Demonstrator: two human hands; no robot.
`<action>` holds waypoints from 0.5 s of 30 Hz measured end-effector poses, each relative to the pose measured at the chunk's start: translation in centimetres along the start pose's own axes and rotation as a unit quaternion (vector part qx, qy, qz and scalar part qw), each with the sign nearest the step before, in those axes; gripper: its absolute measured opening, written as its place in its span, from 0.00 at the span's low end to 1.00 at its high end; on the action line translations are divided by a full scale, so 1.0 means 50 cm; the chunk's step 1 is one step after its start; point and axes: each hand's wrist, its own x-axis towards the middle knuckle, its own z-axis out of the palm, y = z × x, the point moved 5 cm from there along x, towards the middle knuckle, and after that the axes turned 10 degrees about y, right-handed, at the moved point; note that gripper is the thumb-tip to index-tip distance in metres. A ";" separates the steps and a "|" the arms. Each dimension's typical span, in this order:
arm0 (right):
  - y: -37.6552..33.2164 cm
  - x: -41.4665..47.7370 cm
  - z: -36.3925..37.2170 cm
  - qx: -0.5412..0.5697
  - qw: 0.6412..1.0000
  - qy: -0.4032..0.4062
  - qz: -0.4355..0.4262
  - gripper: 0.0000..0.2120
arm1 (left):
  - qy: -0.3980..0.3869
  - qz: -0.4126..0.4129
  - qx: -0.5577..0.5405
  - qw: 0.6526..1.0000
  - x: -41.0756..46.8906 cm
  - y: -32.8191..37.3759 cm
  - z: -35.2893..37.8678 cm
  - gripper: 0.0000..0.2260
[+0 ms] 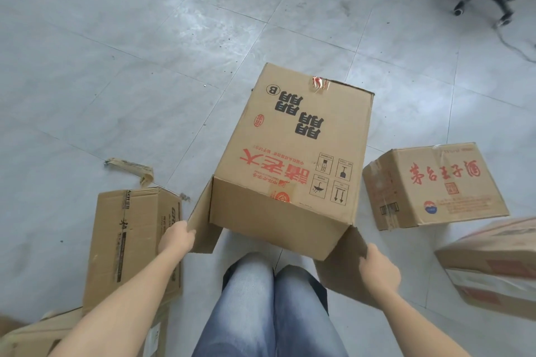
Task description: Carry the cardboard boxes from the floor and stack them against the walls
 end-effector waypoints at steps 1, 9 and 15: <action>-0.002 -0.007 -0.015 0.030 0.999 0.001 0.017 0.07 | 0.000 0.009 0.012 1.000 -0.012 0.016 -0.011 0.08; -0.024 -0.011 -0.180 0.148 0.982 -0.032 0.115 0.10 | 0.064 0.000 -0.080 0.995 -0.083 0.110 -0.134 0.11; 0.011 -0.049 -0.300 0.206 0.965 -0.053 0.151 0.04 | 0.131 -0.003 -0.128 0.983 -0.169 0.159 -0.280 0.11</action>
